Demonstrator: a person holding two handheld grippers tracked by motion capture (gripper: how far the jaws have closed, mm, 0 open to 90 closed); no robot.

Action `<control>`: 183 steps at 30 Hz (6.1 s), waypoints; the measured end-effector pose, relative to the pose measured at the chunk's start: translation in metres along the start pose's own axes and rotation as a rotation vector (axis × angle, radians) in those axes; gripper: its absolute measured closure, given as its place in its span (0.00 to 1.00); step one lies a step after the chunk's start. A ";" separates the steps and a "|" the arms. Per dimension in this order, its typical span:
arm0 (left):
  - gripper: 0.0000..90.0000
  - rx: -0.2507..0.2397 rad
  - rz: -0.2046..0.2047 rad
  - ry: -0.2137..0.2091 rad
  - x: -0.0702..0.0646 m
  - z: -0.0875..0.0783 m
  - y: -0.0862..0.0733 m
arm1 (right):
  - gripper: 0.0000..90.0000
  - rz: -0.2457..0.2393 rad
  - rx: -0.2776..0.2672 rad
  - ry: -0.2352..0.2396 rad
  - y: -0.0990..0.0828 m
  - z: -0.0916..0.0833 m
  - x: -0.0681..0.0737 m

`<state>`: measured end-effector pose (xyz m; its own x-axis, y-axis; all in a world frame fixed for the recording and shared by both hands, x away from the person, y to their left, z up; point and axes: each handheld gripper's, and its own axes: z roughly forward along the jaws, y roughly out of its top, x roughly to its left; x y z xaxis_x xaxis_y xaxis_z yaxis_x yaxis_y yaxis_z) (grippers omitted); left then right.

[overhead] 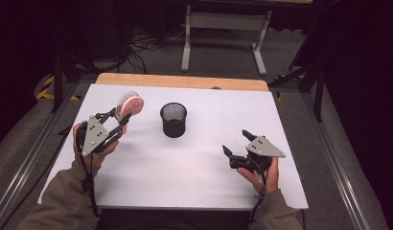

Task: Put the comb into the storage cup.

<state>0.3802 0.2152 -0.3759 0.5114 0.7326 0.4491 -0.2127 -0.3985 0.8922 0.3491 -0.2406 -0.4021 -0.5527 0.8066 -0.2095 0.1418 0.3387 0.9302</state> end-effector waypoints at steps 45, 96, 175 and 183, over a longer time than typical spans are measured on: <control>0.71 -0.083 -0.192 -0.018 0.026 0.008 0.004 | 0.05 -0.041 -0.076 -0.069 -0.001 -0.002 0.008; 0.71 -0.200 -0.243 -0.140 0.020 0.086 0.060 | 0.06 -0.045 -0.088 -0.091 -0.002 -0.002 0.009; 0.71 -0.031 -0.328 -0.252 -0.029 0.137 -0.003 | 0.08 -0.061 -0.027 -0.058 -0.009 0.002 0.011; 0.70 -0.031 -0.326 -0.263 -0.028 0.137 -0.003 | 0.08 -0.060 -0.022 -0.056 -0.009 0.003 0.011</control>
<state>0.4806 0.1201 -0.3982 0.7506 0.6499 0.1191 -0.0271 -0.1498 0.9883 0.3442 -0.2337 -0.4139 -0.5127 0.8112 -0.2813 0.0909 0.3771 0.9217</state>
